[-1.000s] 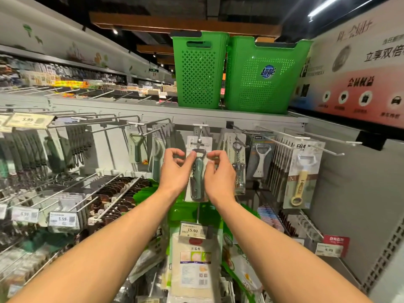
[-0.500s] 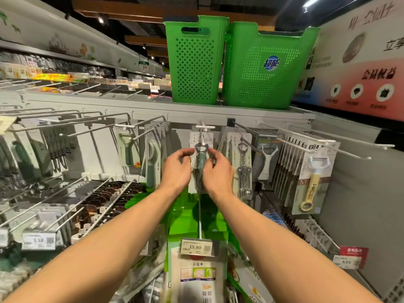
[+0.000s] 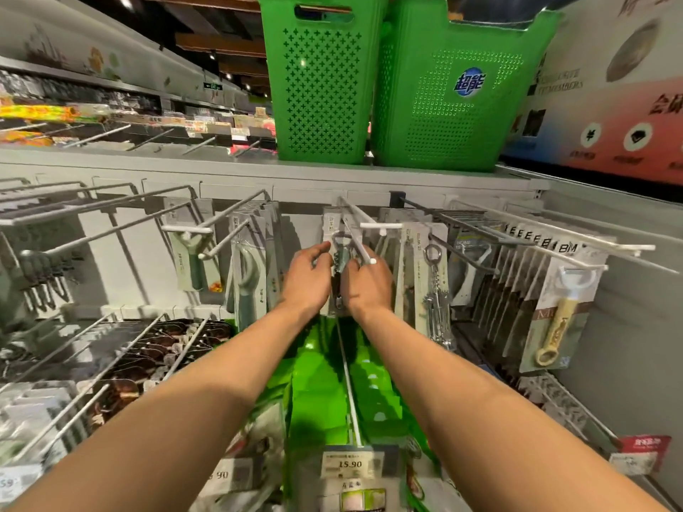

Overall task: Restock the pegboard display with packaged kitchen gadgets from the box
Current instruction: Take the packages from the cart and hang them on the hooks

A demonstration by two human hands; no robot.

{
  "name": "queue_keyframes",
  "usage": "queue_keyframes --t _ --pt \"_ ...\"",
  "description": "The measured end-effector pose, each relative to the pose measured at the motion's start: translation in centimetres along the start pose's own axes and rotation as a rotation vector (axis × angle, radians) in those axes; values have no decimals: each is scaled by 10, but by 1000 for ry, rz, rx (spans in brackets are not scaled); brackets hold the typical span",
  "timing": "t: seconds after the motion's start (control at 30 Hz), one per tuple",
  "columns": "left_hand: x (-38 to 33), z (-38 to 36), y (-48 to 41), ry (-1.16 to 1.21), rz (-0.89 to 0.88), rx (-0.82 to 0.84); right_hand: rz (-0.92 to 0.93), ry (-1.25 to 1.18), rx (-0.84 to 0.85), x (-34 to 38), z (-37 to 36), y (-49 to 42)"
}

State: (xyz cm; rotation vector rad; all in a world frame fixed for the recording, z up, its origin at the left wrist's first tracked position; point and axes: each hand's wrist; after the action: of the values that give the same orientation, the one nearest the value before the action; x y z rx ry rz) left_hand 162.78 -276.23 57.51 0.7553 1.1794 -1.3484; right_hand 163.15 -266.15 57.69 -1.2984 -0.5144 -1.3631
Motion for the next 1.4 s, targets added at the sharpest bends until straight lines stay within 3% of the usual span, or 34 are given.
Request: queue_keyframes --t 0.17,0.3,0.43,0.63,0.9,1.4 --pt "-3 2 -6 -1 -5 44 -49 3 15 1 -3 -4" --pt "-4 1 1 116 -54 41 57 120 8 6 6 6" --pt "-11 -3 30 72 -80 -2 108 97 -37 6 23 33" --pt "-28 -27 89 130 -15 19 212 133 -100 4 85 97" --pt "-27 -111 182 118 2 212 28 152 -236 -39 202 182" --pt "-34 -350 424 62 107 826 -463 260 -613 -191 438 354"
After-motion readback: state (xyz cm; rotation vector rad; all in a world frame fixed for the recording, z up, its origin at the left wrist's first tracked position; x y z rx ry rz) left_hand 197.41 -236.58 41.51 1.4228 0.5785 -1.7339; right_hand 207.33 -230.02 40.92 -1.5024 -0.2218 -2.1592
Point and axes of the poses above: each hand's wrist, its own y-axis away from the middle knuckle, its own z-axis out of the back of the hand, x = y × z, and after that the axes turned 5 degrees about z, right-handed
